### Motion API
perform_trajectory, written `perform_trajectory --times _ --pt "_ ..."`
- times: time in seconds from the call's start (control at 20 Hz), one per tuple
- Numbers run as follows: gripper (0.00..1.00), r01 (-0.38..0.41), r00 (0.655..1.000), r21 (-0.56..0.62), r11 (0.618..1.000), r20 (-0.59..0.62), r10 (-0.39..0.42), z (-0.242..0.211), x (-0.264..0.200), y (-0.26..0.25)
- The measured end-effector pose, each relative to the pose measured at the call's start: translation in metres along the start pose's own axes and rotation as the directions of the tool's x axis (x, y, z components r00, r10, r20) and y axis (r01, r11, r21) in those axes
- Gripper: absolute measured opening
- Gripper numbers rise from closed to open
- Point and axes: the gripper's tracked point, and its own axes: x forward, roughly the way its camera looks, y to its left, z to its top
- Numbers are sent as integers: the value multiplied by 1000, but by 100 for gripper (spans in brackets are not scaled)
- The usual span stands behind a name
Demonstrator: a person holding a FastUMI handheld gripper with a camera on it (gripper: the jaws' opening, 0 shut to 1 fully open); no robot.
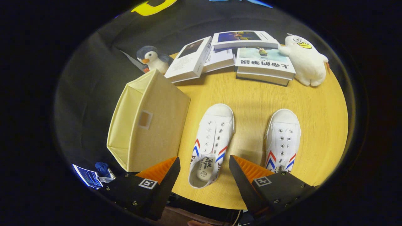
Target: Open the storage box then place both shoes into the box .Put the left shoe in first, then the right shoe, with the right side of both shoes facing outward in a uniform manner.
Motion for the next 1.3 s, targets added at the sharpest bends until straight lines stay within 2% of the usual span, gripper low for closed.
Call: perform_trajectory --times 0.25,0.45,0.55,0.65,0.7,0.75,0.8,0.85,0.9,1.0,1.3 --pt "95 32 997 13 999 -68 -31 -19 29 -21" --pt "92 82 992 -31 996 -98 -84 -22 54 -36" --pt "85 87 990 -35 996 -113 -90 -24 68 -37" --pt "73 96 987 -43 994 -124 -100 -23 76 -39" --pt "67 71 990 -33 997 -123 -75 -22 78 -33" --pt "55 56 990 -16 998 -128 -57 -24 80 -28" --pt "24 55 991 -23 998 -120 -57 -24 80 -28" --pt "23 54 992 -20 998 -115 -56 -23 78 -29" --pt "7 44 993 19 999 -108 -42 -21 74 -27" --pt "1 24 992 70 997 -124 -15 -25 73 -28" --pt "1 23 994 79 997 -111 -15 -21 42 -24"
